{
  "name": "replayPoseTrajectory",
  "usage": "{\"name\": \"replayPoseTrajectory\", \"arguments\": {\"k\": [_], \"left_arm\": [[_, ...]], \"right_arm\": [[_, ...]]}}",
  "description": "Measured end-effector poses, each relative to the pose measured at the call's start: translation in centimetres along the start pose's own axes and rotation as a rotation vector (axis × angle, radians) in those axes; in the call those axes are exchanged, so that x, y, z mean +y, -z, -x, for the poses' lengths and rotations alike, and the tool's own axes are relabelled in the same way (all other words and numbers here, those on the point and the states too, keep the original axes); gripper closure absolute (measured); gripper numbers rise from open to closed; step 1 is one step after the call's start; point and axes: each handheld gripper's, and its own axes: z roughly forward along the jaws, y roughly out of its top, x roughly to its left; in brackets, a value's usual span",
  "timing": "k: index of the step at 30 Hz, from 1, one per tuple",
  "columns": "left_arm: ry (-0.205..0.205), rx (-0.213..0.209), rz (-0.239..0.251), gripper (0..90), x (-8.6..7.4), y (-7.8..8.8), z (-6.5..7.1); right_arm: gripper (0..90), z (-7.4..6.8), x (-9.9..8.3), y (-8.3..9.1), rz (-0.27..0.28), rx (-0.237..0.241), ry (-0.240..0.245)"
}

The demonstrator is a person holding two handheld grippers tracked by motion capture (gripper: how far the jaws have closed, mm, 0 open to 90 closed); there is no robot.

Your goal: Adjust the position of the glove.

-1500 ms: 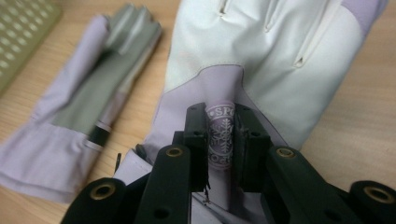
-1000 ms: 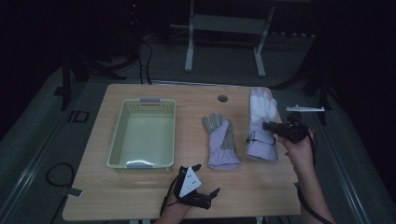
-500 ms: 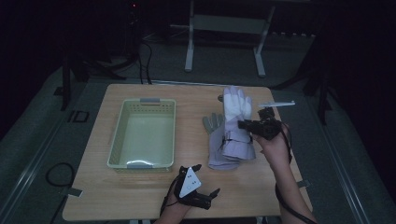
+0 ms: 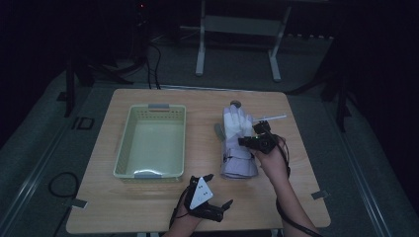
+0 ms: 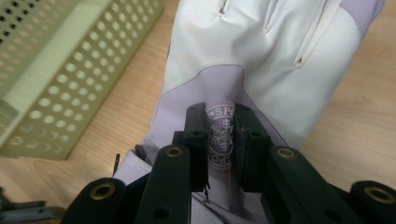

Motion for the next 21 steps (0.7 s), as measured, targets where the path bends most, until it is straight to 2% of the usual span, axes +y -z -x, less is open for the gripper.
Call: {"name": "replayPoseTrajectory", "arguments": {"k": [4,8,11,16,19,21], "left_arm": [[-0.005,-0.003,-0.002,0.2,0.0,0.0,0.0],[-0.003,-0.003,-0.001,0.2,0.0,0.0,0.0],[-0.001,-0.003,-0.001,0.2,0.0,0.0,0.0],[-0.001,-0.003,0.000,0.2,0.0,0.0,0.0],[0.000,-0.002,0.000,0.2,0.0,0.0,0.0],[0.004,-0.002,0.000,0.2,0.0,0.0,0.0]], "right_arm": [[76.8,0.4,-0.4,-1.6,-0.026,-0.014,-0.015],[75.9,0.6,-0.4,-3.0,-0.056,-0.039,-0.002],[75.7,0.6,-0.4,-3.9,-0.084,-0.041,0.011],[75.9,1.1,-0.6,-3.9,-0.099,-0.040,0.029],[75.4,1.6,-0.7,-3.6,-0.103,-0.068,0.039],[72.2,1.8,-0.8,-3.8,-0.111,-0.050,0.048]]}}
